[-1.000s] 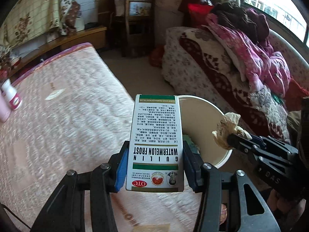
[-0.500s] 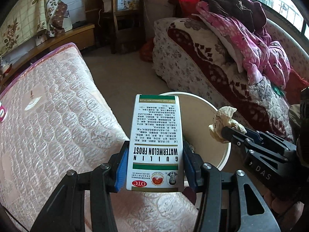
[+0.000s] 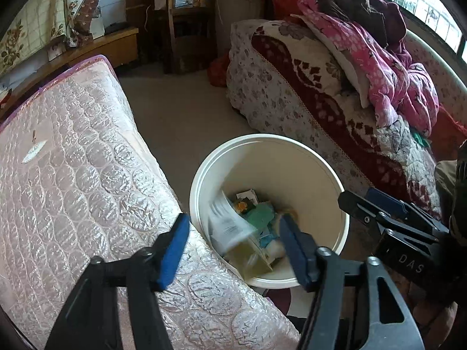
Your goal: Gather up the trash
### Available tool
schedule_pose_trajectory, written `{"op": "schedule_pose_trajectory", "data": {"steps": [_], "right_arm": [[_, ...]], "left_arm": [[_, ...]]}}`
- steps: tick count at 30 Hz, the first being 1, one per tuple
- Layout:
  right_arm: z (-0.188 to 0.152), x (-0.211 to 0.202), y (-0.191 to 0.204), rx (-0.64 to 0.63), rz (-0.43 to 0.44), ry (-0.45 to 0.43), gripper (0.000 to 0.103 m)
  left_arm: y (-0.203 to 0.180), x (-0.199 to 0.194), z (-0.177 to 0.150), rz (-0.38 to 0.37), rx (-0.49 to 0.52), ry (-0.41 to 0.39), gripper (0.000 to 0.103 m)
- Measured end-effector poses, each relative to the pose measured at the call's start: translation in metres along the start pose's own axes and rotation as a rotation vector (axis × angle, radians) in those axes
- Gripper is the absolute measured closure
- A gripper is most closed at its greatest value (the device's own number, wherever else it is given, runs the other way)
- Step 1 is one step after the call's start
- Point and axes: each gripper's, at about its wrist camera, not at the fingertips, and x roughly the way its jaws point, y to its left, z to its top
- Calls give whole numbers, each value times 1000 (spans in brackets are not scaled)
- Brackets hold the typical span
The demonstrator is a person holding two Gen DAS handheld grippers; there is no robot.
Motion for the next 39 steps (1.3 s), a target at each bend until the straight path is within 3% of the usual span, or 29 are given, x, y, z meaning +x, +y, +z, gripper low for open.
{"op": "schedule_pose_trajectory", "data": {"steps": [18, 27, 29, 39], "right_arm": [[-7, -25, 31, -104, -69, -70, 31], [-12, -67, 60, -143, -88, -153, 30], [-12, -75, 63, -140, -90, -164, 26], [-20, -119, 86, -142, -88, -240, 26]], "left_arm": [[16, -52, -17, 93, -11, -122, 32], [35, -104, -29, 146, -63, -255, 14], [39, -114, -33, 159, -68, -292, 13], [53, -163, -53, 189, -60, -410, 13]]}}
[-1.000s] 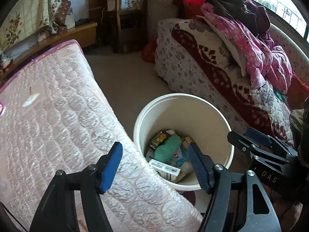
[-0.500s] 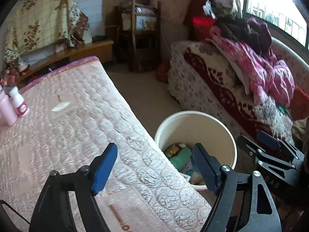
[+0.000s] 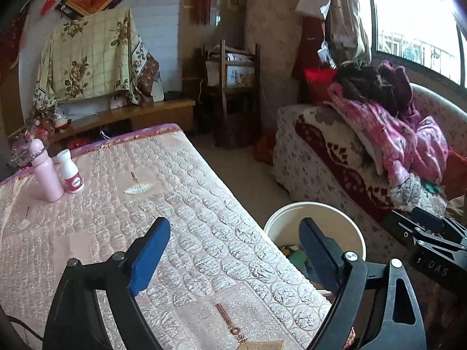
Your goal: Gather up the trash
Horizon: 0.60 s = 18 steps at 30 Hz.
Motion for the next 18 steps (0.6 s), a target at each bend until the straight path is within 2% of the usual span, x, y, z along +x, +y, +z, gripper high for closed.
{"op": "schedule_pose_trajectory", "data": {"steps": [5, 18], "right_arm": [[3, -20, 10, -11, -2, -32, 26], [7, -46, 30, -44, 13, -82, 26]], "left_arm": [[9, -22, 4, 25, -5, -56, 13], [19, -48, 4, 52, -6, -106, 13]]}}
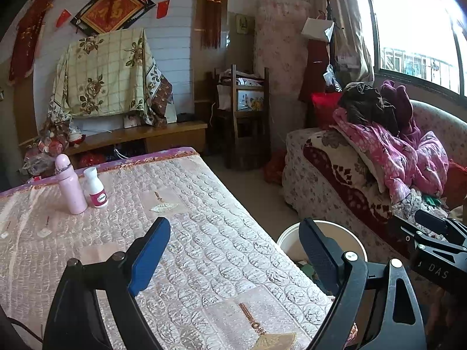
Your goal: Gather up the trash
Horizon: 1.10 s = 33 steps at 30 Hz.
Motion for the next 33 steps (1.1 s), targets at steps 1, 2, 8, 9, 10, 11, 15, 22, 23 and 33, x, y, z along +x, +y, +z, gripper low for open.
{"op": "schedule_pose_trajectory", "data": {"steps": [1, 2, 8, 9, 10, 11, 15, 22, 23, 33], "right_arm": [[0, -1, 1, 0, 2, -1, 26], [1, -2, 2, 1, 6, -3, 26], [3, -8, 8, -11, 10, -19, 26], [3, -8, 8, -12, 10, -20, 26], [3, -8, 9, -12, 10, -19, 26], [3, -8, 9, -12, 10, -18, 26], [3, -8, 9, -11, 10, -15, 26], [2, -7, 8, -12, 10, -13, 26], [2, -7, 8, -11, 9, -13, 26], [0, -3, 6, -7, 6, -1, 26]], "left_arm": [[1, -1, 0, 2, -1, -2, 13], [1, -2, 0, 3, -3, -4, 13], [3, -7, 0, 8, -5, -12, 13], [3, -8, 0, 9, -2, -14, 13], [3, -8, 0, 8, 0, -17, 13], [3, -9, 0, 4, 1, -17, 13], [1, -9, -1, 6, 8, -17, 13], [2, -7, -2, -5, -3, -4, 13], [2, -7, -1, -6, -3, -3, 13], [1, -5, -4, -8, 1, 4, 13]]}}
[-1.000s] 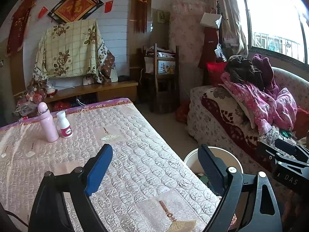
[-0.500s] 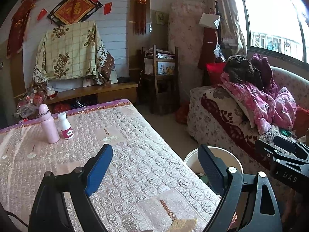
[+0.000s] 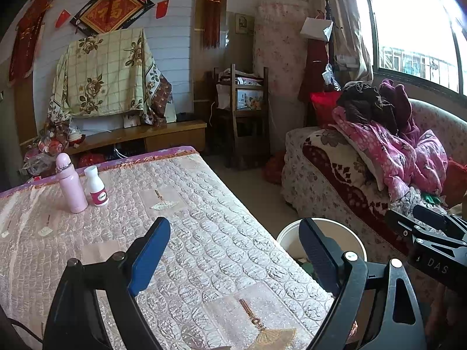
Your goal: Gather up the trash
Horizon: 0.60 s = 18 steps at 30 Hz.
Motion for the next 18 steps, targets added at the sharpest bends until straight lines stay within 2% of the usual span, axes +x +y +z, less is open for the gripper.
{"op": "schedule_pose_trajectory", "data": {"steps": [18], "right_arm": [[-5, 6, 1, 1, -1, 19, 26]], "left_arm": [[5, 9, -7, -2, -26, 34, 13]]}}
